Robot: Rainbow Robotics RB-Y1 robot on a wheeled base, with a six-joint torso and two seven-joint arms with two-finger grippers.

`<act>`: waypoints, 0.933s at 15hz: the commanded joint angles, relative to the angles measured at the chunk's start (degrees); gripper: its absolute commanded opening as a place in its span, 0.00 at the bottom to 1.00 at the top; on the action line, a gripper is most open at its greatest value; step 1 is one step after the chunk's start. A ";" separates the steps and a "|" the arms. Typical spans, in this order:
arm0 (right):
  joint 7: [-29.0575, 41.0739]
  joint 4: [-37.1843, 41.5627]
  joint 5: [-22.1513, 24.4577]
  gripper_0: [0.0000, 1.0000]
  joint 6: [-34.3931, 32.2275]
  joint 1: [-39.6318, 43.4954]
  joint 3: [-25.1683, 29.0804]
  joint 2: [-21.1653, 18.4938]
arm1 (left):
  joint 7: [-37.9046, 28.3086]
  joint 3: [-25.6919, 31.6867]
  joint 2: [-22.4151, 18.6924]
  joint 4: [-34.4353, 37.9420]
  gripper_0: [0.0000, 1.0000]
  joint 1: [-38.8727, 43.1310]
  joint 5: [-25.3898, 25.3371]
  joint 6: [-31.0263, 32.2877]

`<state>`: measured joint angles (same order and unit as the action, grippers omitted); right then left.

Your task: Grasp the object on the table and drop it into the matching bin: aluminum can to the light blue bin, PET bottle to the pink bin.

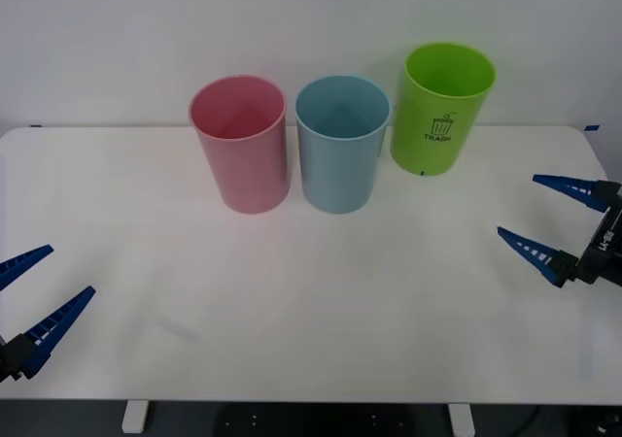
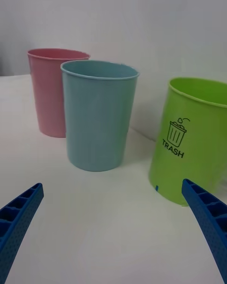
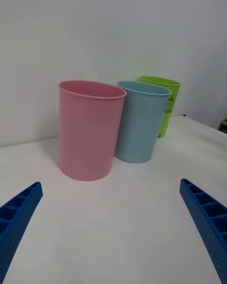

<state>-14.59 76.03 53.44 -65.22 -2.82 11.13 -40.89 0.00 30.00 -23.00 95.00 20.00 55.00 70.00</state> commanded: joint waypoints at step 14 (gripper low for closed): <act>1.67 10.19 -1.84 1.00 -3.60 11.61 2.14 0.72 | 0.00 0.00 0.00 0.00 1.00 0.00 0.00 0.00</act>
